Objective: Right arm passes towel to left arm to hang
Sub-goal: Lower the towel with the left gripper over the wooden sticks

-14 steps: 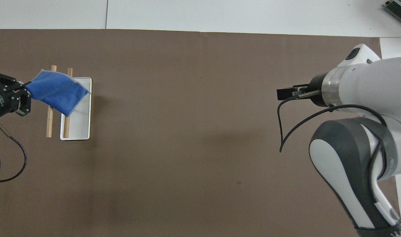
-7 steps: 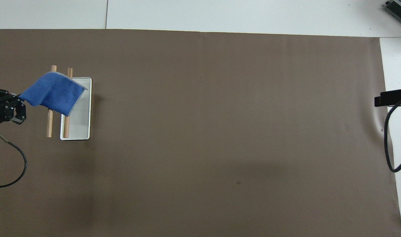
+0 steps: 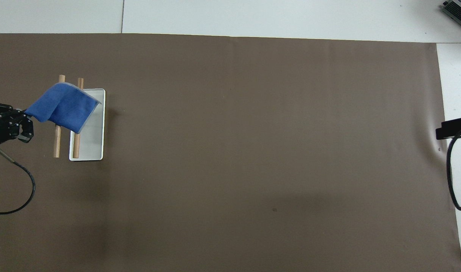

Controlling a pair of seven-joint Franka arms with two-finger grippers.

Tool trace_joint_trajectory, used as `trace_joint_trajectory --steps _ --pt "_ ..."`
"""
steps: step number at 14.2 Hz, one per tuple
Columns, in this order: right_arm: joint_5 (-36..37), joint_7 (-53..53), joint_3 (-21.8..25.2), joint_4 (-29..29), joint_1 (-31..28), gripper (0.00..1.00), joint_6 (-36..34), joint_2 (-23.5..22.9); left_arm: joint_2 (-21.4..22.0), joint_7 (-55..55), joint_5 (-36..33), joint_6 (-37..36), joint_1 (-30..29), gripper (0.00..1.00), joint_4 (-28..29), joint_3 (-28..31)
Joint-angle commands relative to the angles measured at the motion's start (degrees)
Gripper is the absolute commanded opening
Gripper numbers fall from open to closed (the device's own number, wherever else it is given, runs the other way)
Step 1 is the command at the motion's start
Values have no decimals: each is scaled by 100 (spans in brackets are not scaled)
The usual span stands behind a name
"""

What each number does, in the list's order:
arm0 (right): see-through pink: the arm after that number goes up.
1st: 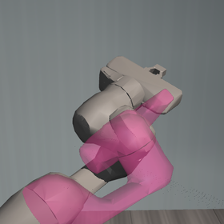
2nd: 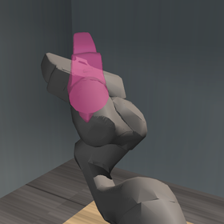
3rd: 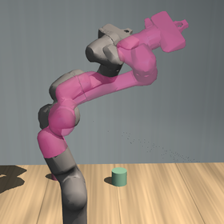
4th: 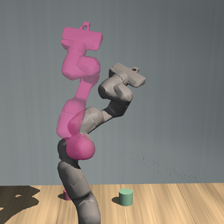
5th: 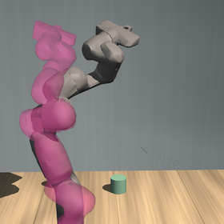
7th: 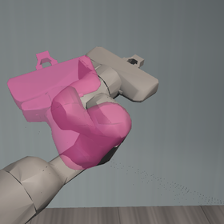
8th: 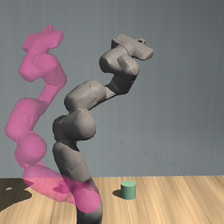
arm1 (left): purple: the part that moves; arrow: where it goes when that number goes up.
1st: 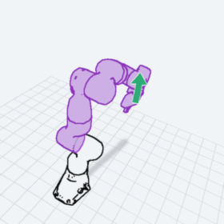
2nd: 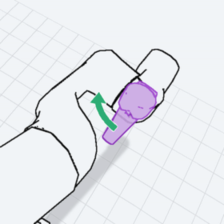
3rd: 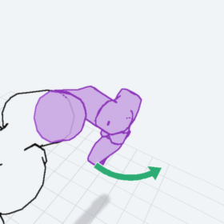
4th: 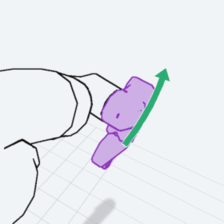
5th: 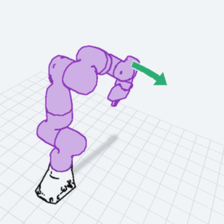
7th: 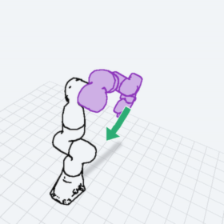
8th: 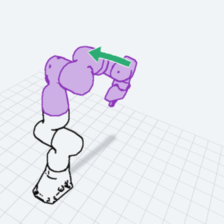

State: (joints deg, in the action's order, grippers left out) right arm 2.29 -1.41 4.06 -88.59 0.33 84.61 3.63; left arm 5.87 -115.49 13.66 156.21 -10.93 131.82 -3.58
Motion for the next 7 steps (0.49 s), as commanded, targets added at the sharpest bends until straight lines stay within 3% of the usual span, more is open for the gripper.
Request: trace_joint_trajectory --steps 1,7 --pt "96 -104 -10 -133 11 100 -24 138 134 -578 -162 -135 -58 1 124 16" --pt "-255 -105 -37 -106 29 100 -103 6 134 -1046 -162 -144 -41 4 203 16"
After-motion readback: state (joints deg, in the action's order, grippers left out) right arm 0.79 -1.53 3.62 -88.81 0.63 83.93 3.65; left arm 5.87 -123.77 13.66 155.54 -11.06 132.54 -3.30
